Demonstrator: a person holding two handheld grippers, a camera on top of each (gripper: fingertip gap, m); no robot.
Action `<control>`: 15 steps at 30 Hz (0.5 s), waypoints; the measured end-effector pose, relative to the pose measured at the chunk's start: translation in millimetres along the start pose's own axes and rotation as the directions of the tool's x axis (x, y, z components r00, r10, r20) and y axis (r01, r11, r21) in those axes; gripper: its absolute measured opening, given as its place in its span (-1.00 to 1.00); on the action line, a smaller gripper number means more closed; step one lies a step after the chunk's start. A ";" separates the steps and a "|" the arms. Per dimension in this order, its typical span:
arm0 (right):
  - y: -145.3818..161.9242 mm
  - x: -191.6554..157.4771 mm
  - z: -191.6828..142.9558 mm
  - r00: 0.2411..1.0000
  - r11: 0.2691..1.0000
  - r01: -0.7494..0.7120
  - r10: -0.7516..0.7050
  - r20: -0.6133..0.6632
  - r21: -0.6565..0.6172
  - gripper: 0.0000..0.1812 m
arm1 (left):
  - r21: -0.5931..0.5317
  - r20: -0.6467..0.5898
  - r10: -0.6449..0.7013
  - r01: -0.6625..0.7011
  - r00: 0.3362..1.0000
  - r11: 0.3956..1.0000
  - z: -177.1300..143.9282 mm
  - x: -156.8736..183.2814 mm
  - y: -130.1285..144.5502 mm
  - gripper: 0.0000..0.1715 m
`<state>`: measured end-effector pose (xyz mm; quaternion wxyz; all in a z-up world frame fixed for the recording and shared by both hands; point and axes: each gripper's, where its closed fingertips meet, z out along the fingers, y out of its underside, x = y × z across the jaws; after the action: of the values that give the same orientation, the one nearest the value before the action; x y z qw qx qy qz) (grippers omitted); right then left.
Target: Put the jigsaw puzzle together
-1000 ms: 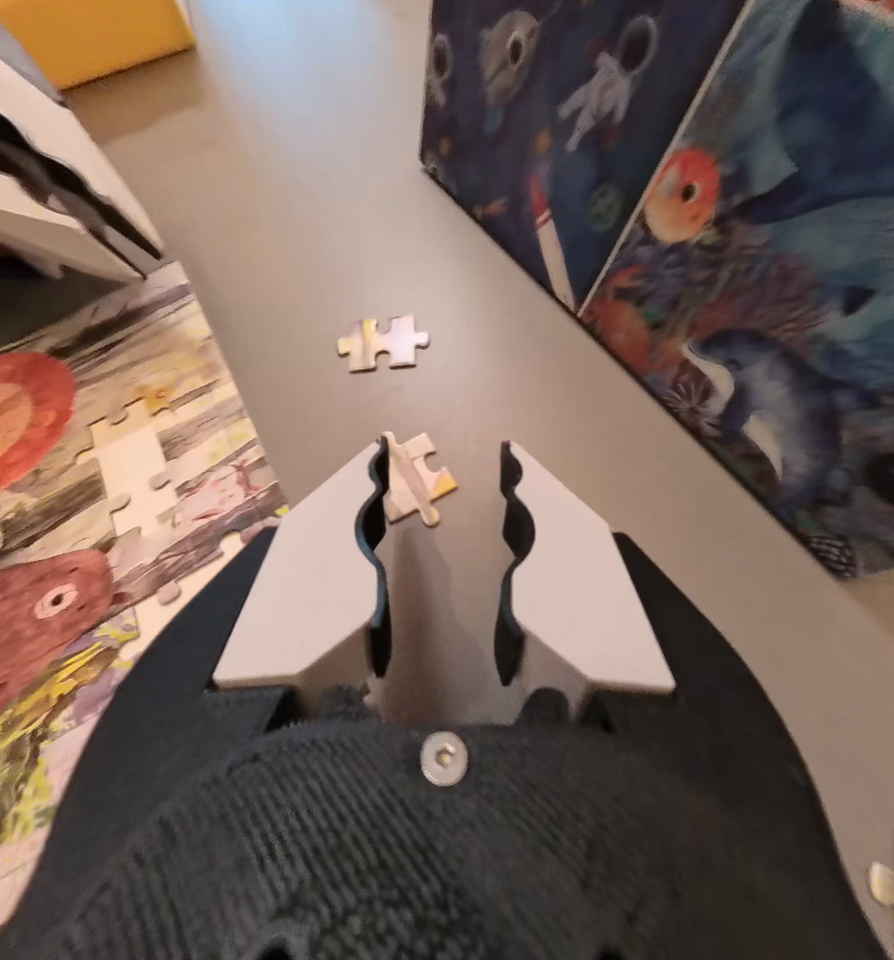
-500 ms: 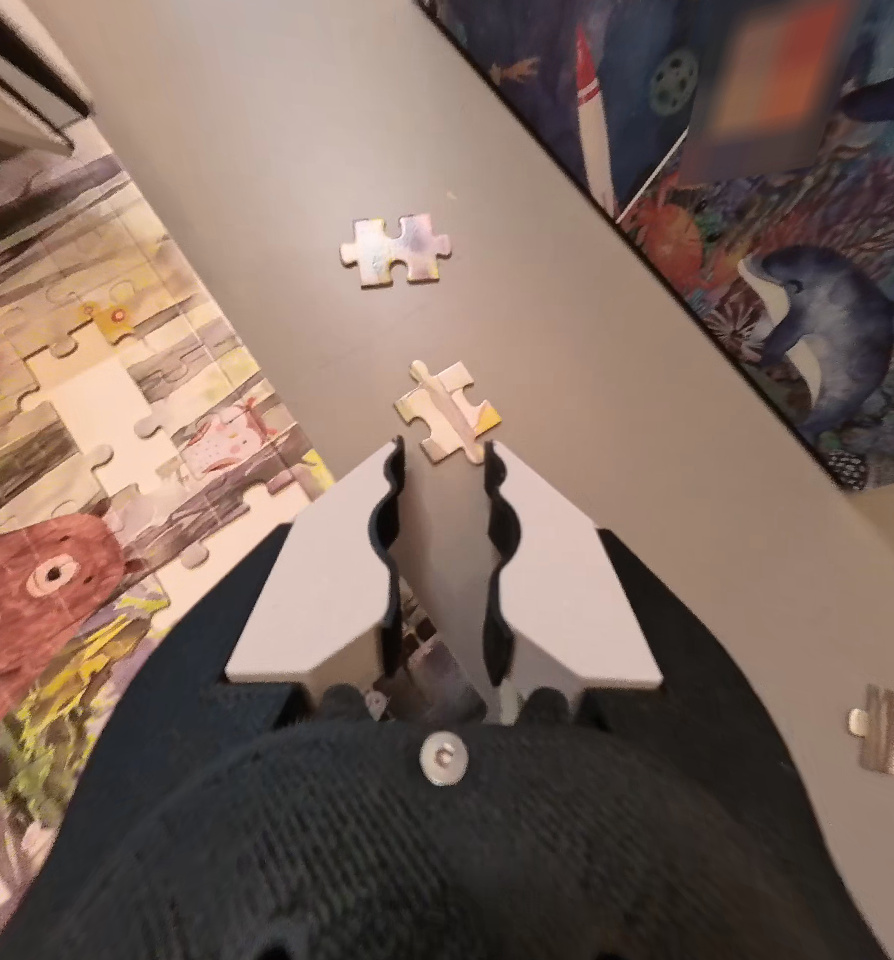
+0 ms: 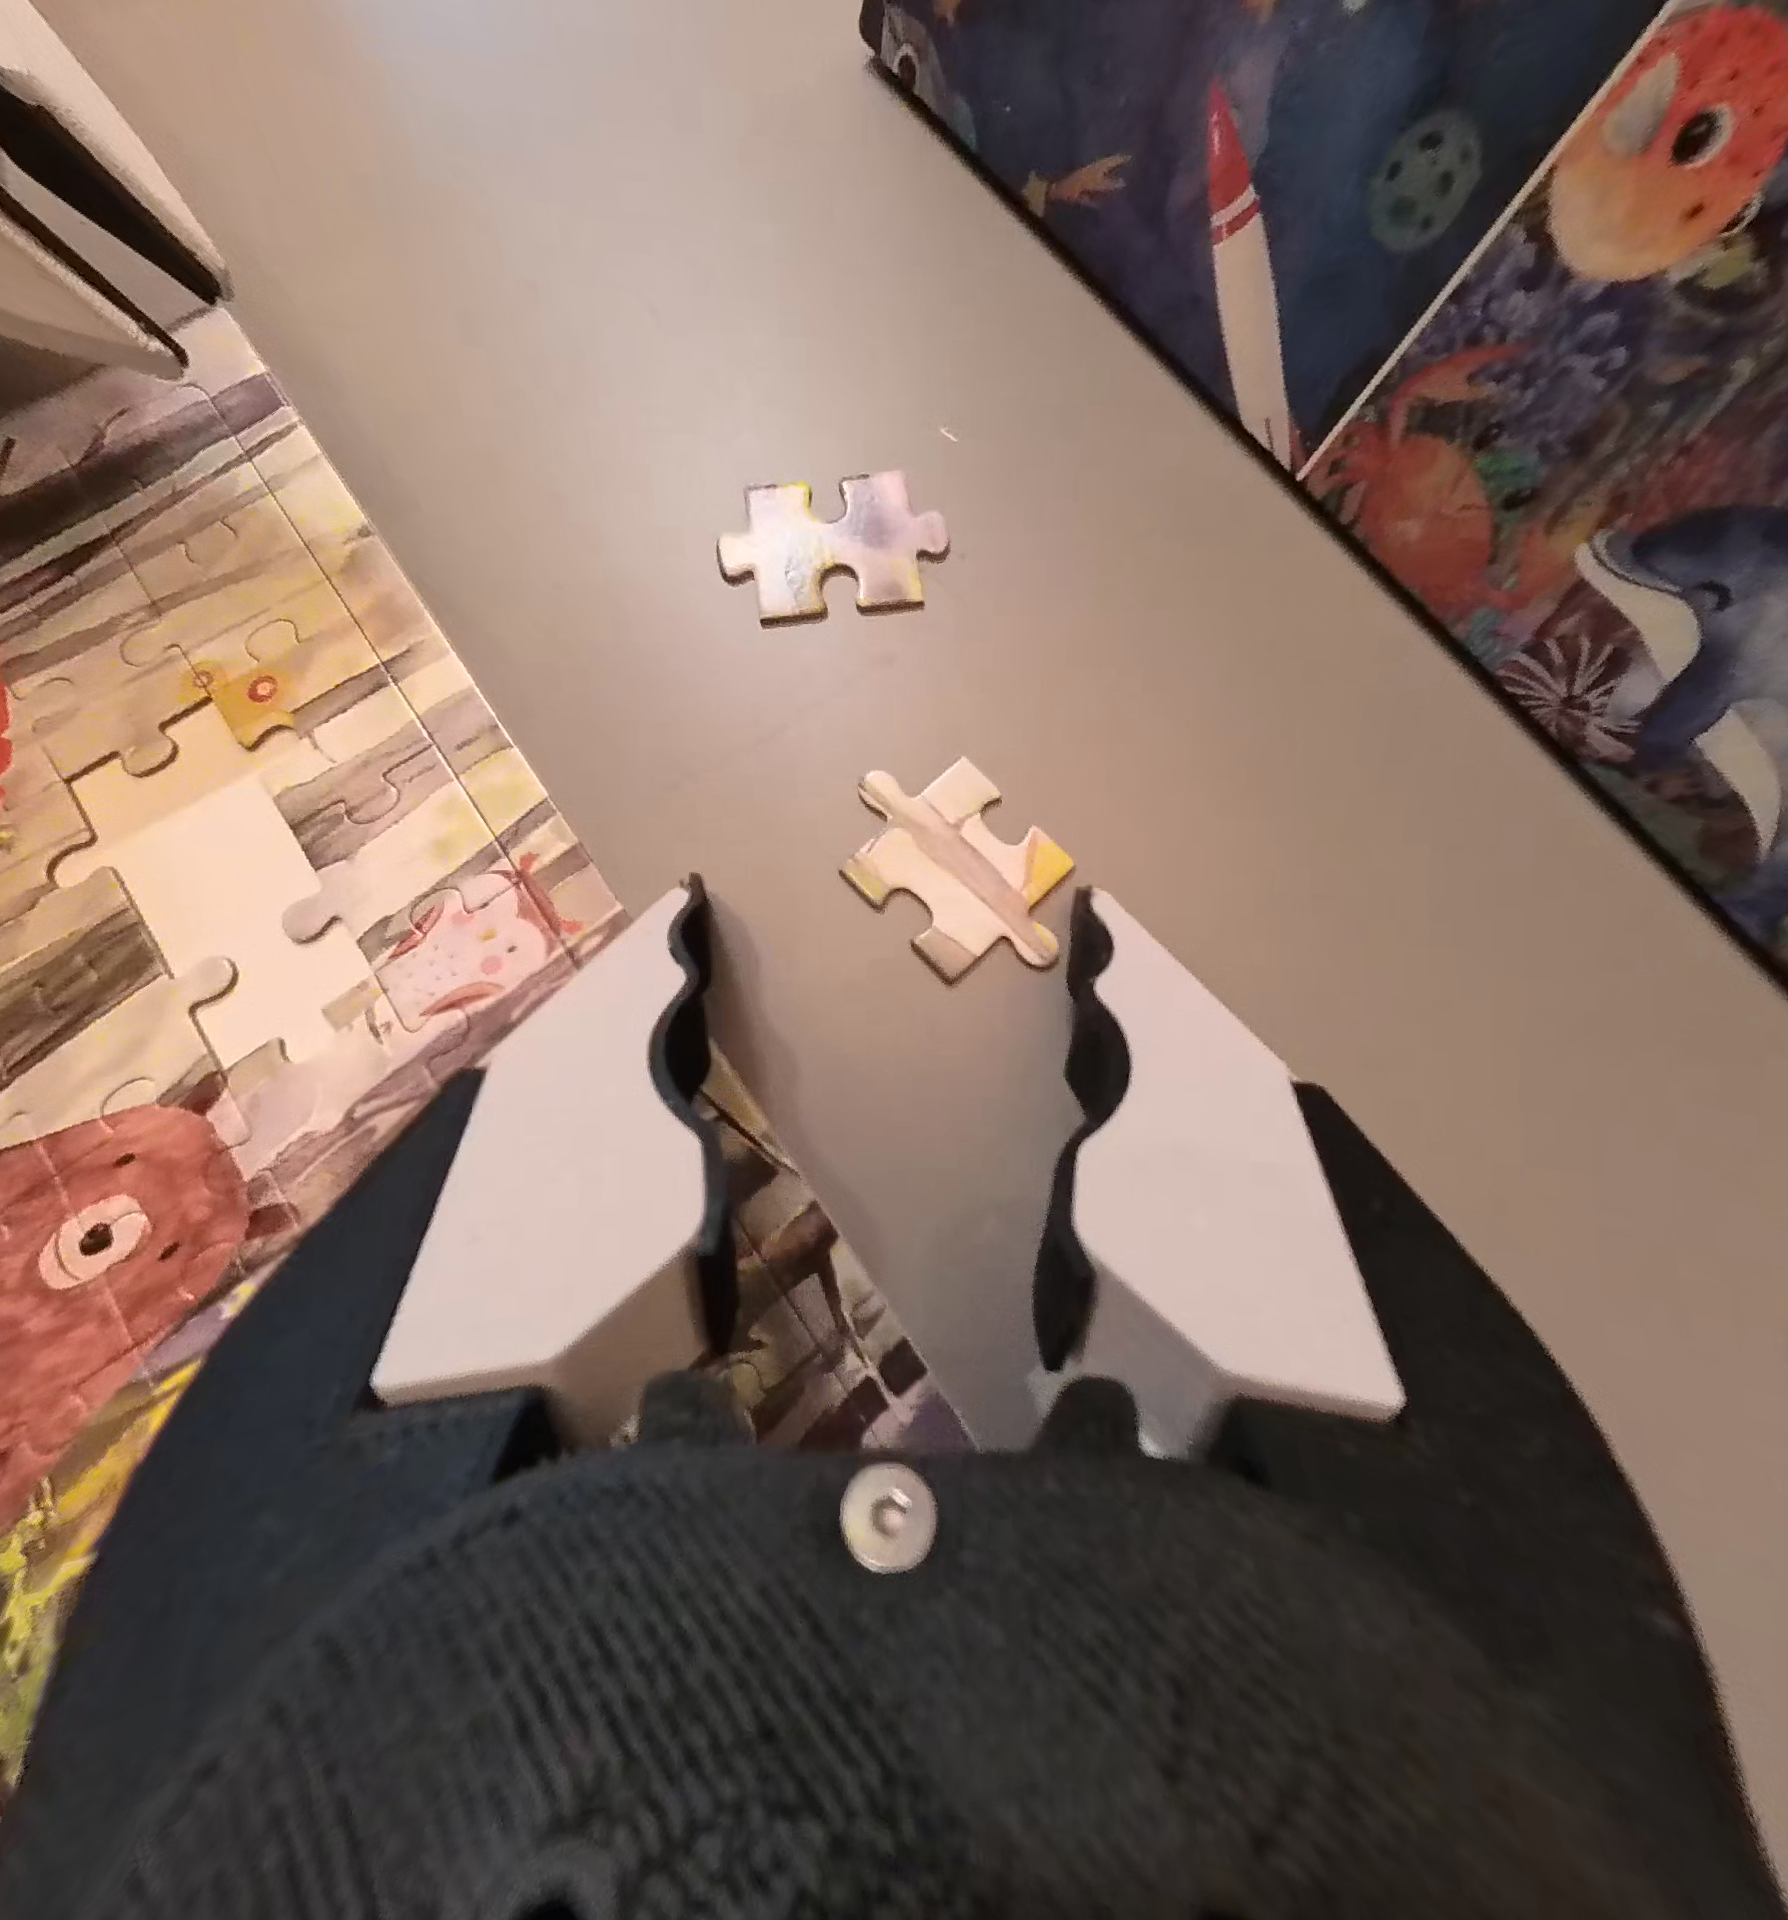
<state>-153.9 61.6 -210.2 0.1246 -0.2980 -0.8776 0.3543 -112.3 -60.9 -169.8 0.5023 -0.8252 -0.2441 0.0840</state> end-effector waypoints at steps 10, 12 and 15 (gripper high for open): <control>-7.8 -2.9 -2.7 1.000 0.999 -0.014 0.013 0.026 0.045 -0.20 | -0.002 0.002 0.007 -0.007 1.000 1.000 0.2 0.6 0.2 -0.91; -11.4 3.1 -11.6 1.000 0.998 -0.026 0.026 0.000 0.062 -0.29 | 0.000 0.002 0.008 -0.008 1.000 1.000 0.0 0.5 0.1 -0.91; -13.2 4.8 -18.6 0.996 0.993 -0.094 0.094 0.004 0.066 -0.38 | 0.000 0.001 0.005 -0.005 1.000 1.000 -0.1 0.4 0.0 -0.91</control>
<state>-155.4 67.3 -187.7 0.1173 -0.3346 -0.8505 0.3884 -111.9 -60.8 -169.7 0.5019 -0.8259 -0.2421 0.0857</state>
